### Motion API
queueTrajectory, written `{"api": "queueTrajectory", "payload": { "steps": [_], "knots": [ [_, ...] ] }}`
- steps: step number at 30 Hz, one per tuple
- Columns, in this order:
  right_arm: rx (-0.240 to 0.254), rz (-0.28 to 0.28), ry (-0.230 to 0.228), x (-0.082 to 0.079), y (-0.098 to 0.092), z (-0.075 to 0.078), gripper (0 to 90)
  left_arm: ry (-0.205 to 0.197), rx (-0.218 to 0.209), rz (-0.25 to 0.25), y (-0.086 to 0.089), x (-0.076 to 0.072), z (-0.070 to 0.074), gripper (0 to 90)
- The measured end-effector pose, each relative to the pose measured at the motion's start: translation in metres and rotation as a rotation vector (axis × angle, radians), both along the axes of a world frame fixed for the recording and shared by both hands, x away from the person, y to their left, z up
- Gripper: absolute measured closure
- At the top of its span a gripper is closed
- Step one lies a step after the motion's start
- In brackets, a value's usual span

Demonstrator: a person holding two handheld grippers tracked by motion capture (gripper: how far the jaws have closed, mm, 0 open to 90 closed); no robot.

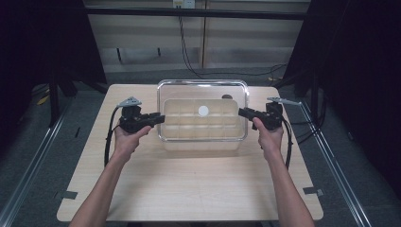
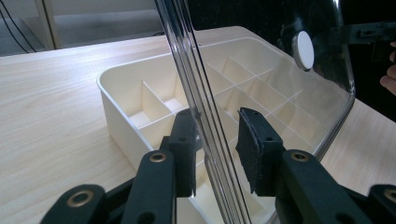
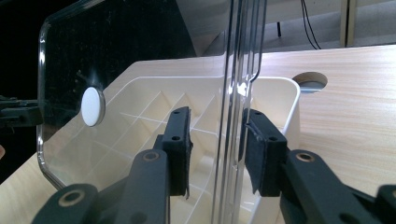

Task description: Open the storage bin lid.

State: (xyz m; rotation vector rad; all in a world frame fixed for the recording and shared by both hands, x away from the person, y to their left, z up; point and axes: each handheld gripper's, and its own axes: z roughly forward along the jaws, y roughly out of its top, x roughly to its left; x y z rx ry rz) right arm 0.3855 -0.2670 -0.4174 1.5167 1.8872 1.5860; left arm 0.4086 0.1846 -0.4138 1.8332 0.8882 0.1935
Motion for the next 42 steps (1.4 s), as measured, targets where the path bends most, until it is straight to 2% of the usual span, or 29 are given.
{"api": "queueTrajectory", "payload": {
  "steps": [3,20,42],
  "knots": [
    [-0.007,0.007,-0.004,-0.002,-0.001,0.002,65.8,0.0,-0.01,-0.005,0.002,-0.001,0.001,69.8],
    [0.056,0.005,-0.045,-0.019,-0.006,0.007,70.1,-0.024,-0.019,-0.02,0.003,-0.007,0.006,74.1],
    [0.07,0.024,-0.078,-0.031,-0.008,0.01,71.1,-0.033,-0.031,-0.033,0.005,-0.014,0.008,76.5]
  ]
}}
